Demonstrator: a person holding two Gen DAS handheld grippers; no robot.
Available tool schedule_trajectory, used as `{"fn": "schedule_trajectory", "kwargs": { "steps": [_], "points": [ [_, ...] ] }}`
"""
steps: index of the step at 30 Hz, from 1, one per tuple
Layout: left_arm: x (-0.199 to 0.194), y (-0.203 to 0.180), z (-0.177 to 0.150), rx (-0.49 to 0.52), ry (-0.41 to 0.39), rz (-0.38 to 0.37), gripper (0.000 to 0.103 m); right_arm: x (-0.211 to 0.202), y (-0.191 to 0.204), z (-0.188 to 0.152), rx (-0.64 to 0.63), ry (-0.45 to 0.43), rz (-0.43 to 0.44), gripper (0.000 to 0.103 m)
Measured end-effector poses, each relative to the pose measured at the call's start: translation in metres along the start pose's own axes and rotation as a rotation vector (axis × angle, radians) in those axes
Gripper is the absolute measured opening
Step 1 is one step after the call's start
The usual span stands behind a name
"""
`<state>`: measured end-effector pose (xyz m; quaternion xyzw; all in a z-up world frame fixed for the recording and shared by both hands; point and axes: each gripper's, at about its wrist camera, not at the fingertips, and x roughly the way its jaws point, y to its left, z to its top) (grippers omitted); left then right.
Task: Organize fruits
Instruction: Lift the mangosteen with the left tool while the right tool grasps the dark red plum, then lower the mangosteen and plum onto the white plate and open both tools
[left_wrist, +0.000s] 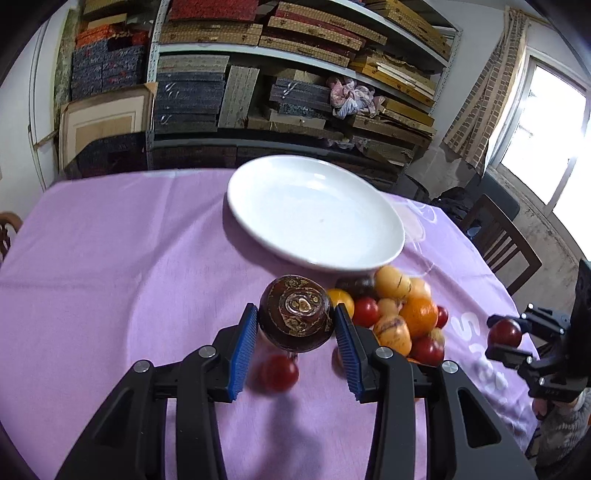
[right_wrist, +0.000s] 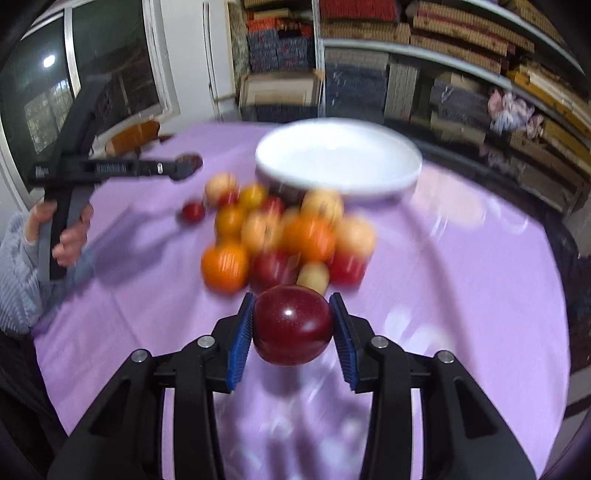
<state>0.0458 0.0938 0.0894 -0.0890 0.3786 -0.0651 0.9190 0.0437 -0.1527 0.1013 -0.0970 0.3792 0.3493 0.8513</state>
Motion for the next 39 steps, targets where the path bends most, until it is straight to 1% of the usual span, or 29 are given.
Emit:
{"fn": "schedule_trajectory", "kwargs": {
  "steps": [1, 2, 4, 6, 9, 11, 14, 15, 20, 24, 25, 28, 30, 32, 33, 34, 35, 37, 39],
  "points": [
    [0.002, -0.004, 0.014, 0.012, -0.007, 0.000, 0.043, 0.003, -0.006, 0.020, -0.009, -0.024, -0.013, 0.040],
    [0.004, -0.007, 0.025, 0.018, -0.011, -0.004, 0.043, 0.007, -0.010, 0.033, -0.011, -0.037, -0.019, 0.040],
    [0.017, -0.015, 0.056, 0.034, -0.006, -0.029, 0.043, 0.027, -0.020, 0.063, -0.016, -0.044, -0.032, 0.040],
    [0.033, -0.020, 0.075, 0.043, 0.005, -0.022, 0.043, 0.051, -0.028, 0.084, -0.024, -0.022, -0.051, 0.040],
    [0.072, -0.019, 0.094, 0.040, 0.054, 0.000, 0.043, 0.098, -0.046, 0.108, -0.020, 0.039, -0.085, 0.040],
    [0.095, -0.014, 0.097, 0.031, 0.095, 0.010, 0.043, 0.129, -0.064, 0.116, 0.011, 0.094, -0.095, 0.040],
    [0.132, 0.000, 0.093, -0.006, 0.175, 0.018, 0.043, 0.163, -0.079, 0.119, 0.047, 0.142, -0.101, 0.040],
    [0.139, 0.005, 0.091, -0.017, 0.189, 0.017, 0.043, 0.170, -0.083, 0.120, 0.052, 0.150, -0.102, 0.040],
    [0.157, 0.016, 0.087, -0.030, 0.223, 0.012, 0.043, 0.195, -0.088, 0.120, 0.048, 0.186, -0.109, 0.040],
    [0.160, 0.018, 0.082, -0.027, 0.228, 0.025, 0.044, 0.206, -0.084, 0.116, 0.032, 0.199, -0.114, 0.040],
    [0.159, 0.019, 0.082, -0.030, 0.227, 0.028, 0.044, 0.206, -0.084, 0.116, 0.030, 0.197, -0.115, 0.040],
    [0.150, 0.025, 0.088, -0.053, 0.213, 0.034, 0.053, 0.194, -0.083, 0.118, 0.041, 0.177, -0.107, 0.042],
    [0.130, 0.030, 0.092, -0.063, 0.187, 0.037, 0.058, 0.171, -0.085, 0.122, 0.056, 0.132, -0.100, 0.043],
    [0.104, 0.037, 0.095, -0.056, 0.152, 0.054, 0.064, 0.137, -0.088, 0.123, 0.071, 0.076, -0.098, 0.050],
    [0.086, 0.041, 0.093, -0.050, 0.130, 0.072, 0.070, 0.117, -0.089, 0.122, 0.078, 0.042, -0.102, 0.063],
    [0.069, 0.044, 0.089, -0.041, 0.111, 0.092, 0.074, 0.095, -0.088, 0.117, 0.084, -0.002, -0.112, 0.078],
    [0.052, 0.047, 0.081, -0.028, 0.094, 0.120, 0.074, 0.074, -0.085, 0.109, 0.087, -0.047, -0.118, 0.089],
    [0.029, 0.048, 0.061, -0.004, 0.080, 0.140, 0.076, 0.041, -0.081, 0.088, 0.094, -0.104, -0.119, 0.094],
    [0.016, 0.045, 0.032, 0.013, 0.091, 0.134, 0.076, 0.020, -0.079, 0.063, 0.123, -0.138, -0.105, 0.094]
  ]
}}
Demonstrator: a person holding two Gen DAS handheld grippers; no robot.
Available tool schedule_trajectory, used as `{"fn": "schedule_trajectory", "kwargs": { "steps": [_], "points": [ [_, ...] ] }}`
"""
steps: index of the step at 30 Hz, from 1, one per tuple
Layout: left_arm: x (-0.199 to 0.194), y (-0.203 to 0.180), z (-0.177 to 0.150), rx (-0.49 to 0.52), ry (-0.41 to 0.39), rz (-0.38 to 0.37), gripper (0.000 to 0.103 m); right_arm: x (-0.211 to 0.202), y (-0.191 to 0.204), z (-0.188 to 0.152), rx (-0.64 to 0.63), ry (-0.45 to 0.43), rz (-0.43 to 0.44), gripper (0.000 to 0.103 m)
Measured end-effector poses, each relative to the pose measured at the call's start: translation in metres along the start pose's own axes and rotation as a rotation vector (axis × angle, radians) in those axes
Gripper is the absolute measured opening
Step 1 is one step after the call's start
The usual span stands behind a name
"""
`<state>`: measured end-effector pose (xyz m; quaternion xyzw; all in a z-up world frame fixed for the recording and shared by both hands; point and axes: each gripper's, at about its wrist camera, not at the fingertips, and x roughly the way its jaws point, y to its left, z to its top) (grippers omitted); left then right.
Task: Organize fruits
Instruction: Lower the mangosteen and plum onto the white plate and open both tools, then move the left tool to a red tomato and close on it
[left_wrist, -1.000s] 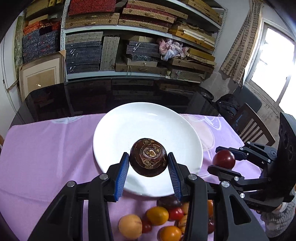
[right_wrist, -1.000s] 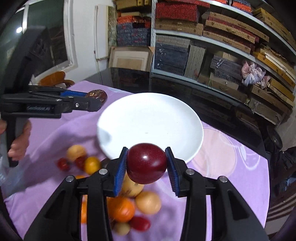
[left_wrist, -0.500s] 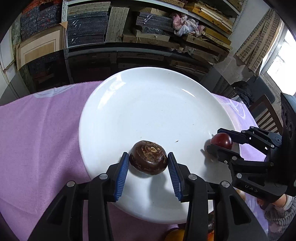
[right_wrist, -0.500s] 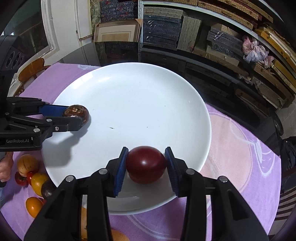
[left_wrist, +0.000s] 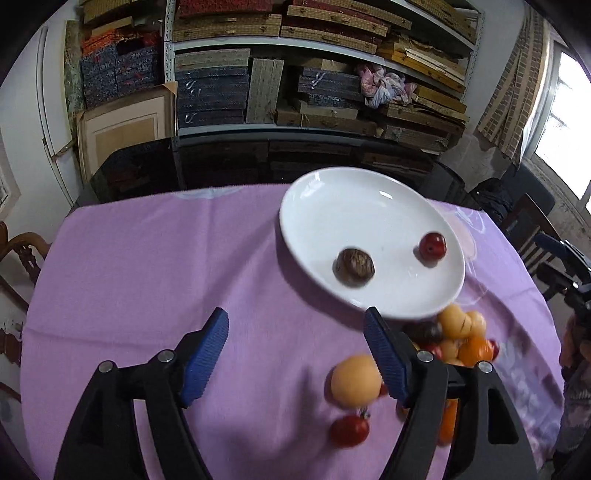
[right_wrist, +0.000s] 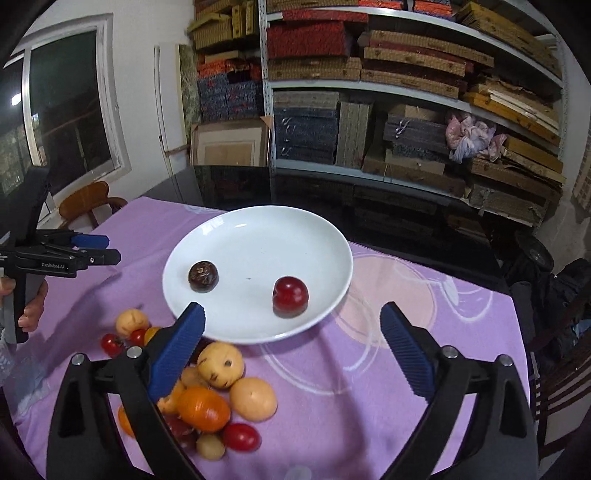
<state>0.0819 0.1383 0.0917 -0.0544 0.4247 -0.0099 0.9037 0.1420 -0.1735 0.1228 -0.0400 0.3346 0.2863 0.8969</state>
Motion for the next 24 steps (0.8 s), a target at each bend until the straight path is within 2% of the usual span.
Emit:
{"fn": "schedule_trajectory", "kwargs": {
  "steps": [2, 6, 9, 17, 20, 22, 24],
  "points": [
    [-0.002, -0.005, -0.031, 0.008, 0.019, -0.013, 0.076, -0.016, -0.003, -0.026, 0.055, -0.023, 0.032, 0.095],
    [0.008, -0.025, -0.069, 0.040, 0.018, -0.033, 0.076, -0.027, -0.009, -0.068, 0.133, -0.065, 0.048, 0.095],
    [0.013, -0.038, -0.079, 0.078, -0.002, -0.025, 0.076, -0.021, -0.020, -0.082, 0.177, -0.051, 0.043, 0.095],
    [0.022, -0.043, -0.085, 0.075, -0.020, -0.107, 0.075, -0.003, -0.024, -0.089, 0.227, 0.006, 0.072, 0.095],
    [0.025, -0.043, -0.086, 0.075, -0.008, -0.131, 0.062, 0.001, -0.022, -0.090, 0.223, 0.025, 0.072, 0.096],
    [0.025, -0.043, -0.087, 0.077, -0.006, -0.139, 0.046, 0.004, -0.021, -0.092, 0.222, 0.036, 0.073, 0.096],
    [0.023, -0.046, -0.088, 0.087, -0.011, -0.143, 0.045, 0.006, -0.021, -0.092, 0.227, 0.046, 0.077, 0.096]
  ]
}}
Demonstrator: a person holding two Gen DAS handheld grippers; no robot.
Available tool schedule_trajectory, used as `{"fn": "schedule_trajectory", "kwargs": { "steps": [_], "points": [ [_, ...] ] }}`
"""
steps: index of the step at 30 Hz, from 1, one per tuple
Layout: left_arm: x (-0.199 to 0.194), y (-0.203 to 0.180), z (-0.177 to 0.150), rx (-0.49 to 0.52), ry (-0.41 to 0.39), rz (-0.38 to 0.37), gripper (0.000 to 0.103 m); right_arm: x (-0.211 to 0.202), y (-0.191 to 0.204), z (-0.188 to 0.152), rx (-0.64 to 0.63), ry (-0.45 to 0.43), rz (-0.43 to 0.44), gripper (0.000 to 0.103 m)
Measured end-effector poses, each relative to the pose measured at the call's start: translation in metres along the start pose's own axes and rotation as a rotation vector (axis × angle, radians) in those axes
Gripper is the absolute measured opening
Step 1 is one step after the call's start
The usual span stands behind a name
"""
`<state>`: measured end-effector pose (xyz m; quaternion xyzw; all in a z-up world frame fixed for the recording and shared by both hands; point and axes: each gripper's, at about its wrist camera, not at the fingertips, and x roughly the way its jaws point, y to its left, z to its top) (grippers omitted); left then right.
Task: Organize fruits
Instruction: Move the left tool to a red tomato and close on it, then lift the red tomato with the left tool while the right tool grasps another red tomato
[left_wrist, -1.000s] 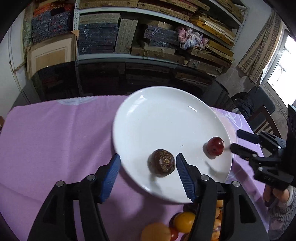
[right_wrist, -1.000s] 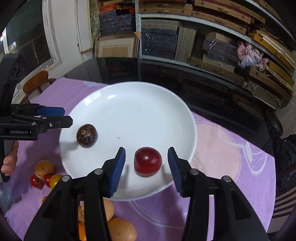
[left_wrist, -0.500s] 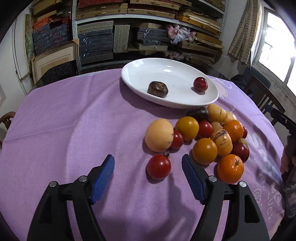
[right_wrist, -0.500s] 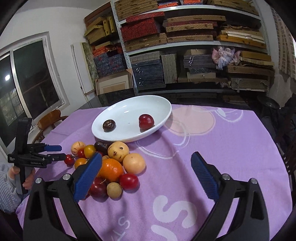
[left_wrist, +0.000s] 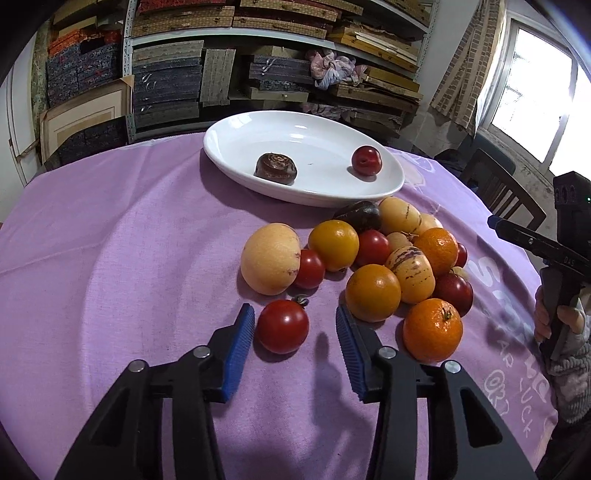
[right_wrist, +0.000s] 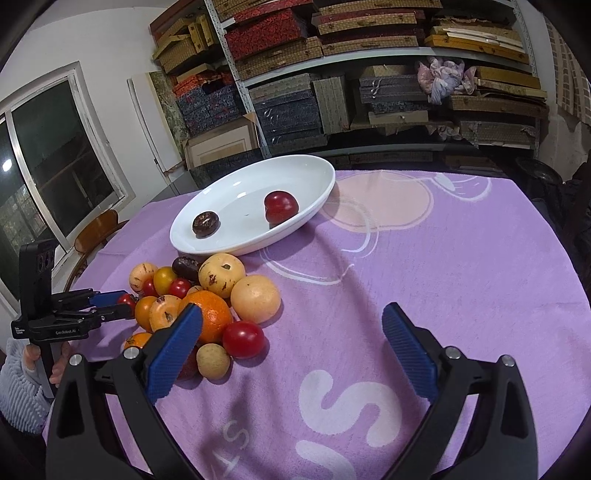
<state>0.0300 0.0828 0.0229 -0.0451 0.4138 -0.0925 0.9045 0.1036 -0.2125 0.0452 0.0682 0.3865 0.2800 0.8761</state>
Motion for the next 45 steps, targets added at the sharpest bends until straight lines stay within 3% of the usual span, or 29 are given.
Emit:
{"fn": "schedule_trajectory", "kwargs": {
  "steps": [13, 17, 26, 31, 36, 37, 40, 45],
  "points": [
    [0.003, -0.025, -0.009, 0.097, 0.006, 0.041, 0.046, 0.004, -0.003, -0.001, 0.013, 0.020, 0.011, 0.097],
    [0.001, -0.032, -0.011, 0.119, -0.005, 0.048, 0.032, 0.003, -0.004, -0.001, 0.016, 0.018, 0.012, 0.097],
    [0.012, -0.035, -0.017, 0.140, 0.037, 0.042, 0.031, 0.006, 0.000, -0.003, 0.007, 0.029, 0.019, 0.097],
    [0.013, -0.033, -0.019, 0.124, 0.035, 0.052, 0.030, 0.008, 0.017, -0.007, -0.077, 0.050, 0.015, 0.097],
    [0.000, -0.016, -0.013, 0.049, -0.012, 0.073, 0.030, 0.013, 0.044, -0.015, -0.251, 0.070, -0.057, 0.096],
    [-0.003, -0.011, -0.012, 0.028, -0.020, 0.073, 0.030, 0.016, 0.048, -0.017, -0.271, 0.080, -0.063, 0.094],
    [-0.009, 0.000, -0.008, -0.015, -0.038, 0.074, 0.030, 0.028, 0.050, -0.020, -0.294, 0.118, -0.079, 0.070],
    [-0.010, 0.005, -0.007, -0.037, -0.031, 0.061, 0.030, 0.033, 0.040, -0.015, -0.234, 0.127, -0.043, 0.068]
  ]
}}
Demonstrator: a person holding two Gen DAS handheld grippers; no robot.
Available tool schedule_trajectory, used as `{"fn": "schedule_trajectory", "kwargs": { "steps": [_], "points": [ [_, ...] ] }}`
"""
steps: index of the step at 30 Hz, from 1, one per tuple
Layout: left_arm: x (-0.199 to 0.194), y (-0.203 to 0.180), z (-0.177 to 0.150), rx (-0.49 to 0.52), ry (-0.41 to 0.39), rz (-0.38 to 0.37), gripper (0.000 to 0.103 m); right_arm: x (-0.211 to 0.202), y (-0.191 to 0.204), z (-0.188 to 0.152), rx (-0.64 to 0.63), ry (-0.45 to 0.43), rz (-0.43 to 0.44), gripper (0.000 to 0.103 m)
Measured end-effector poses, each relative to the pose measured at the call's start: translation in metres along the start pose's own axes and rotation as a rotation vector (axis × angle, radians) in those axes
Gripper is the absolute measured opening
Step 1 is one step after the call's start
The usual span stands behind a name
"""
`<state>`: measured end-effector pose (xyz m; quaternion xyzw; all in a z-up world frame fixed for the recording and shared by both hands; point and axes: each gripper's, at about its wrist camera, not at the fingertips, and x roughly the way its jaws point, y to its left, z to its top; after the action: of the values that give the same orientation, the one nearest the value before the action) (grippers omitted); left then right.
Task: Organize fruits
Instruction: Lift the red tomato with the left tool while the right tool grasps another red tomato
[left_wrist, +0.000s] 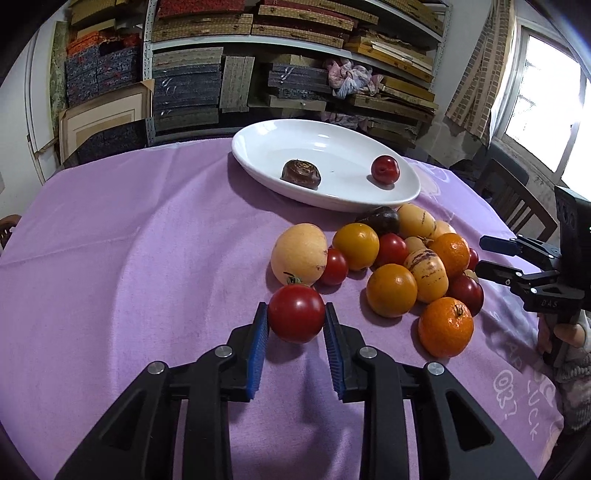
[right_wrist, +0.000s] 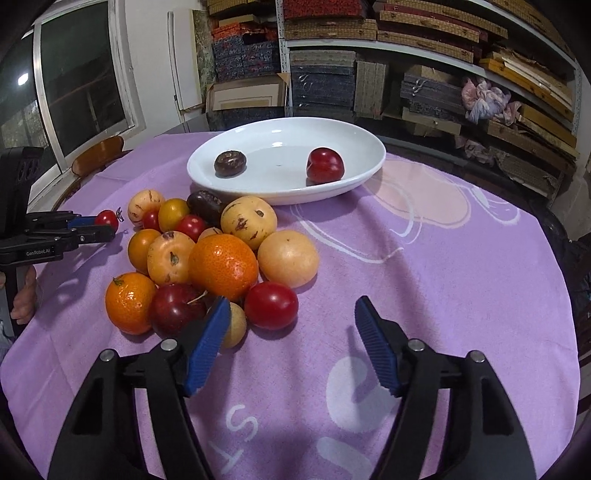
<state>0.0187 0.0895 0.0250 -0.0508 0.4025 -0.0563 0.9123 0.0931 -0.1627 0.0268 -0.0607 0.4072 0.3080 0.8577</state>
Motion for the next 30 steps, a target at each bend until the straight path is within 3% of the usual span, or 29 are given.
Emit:
{"fn": "schedule_trajectory", "kwargs": {
  "steps": [5, 13, 19, 25, 30],
  "points": [
    [-0.001, 0.001, 0.000, -0.002, 0.001, -0.007, 0.030, 0.009, -0.016, 0.003, 0.123, 0.032, 0.147, 0.046],
    [0.002, 0.004, -0.001, -0.013, 0.022, -0.022, 0.030, 0.013, -0.029, 0.001, 0.219, 0.051, 0.256, 0.039],
    [0.003, 0.005, -0.002, -0.018, 0.030, -0.026, 0.030, 0.003, -0.047, 0.002, 0.238, 0.033, 0.150, 0.031],
    [0.005, 0.003, -0.003, -0.014, 0.042, -0.024, 0.030, 0.005, -0.017, 0.005, 0.101, 0.018, 0.030, 0.031],
    [0.008, 0.003, -0.004, -0.017, 0.051, -0.028, 0.030, 0.011, -0.024, 0.007, 0.136, 0.026, 0.060, 0.033]
  ]
}}
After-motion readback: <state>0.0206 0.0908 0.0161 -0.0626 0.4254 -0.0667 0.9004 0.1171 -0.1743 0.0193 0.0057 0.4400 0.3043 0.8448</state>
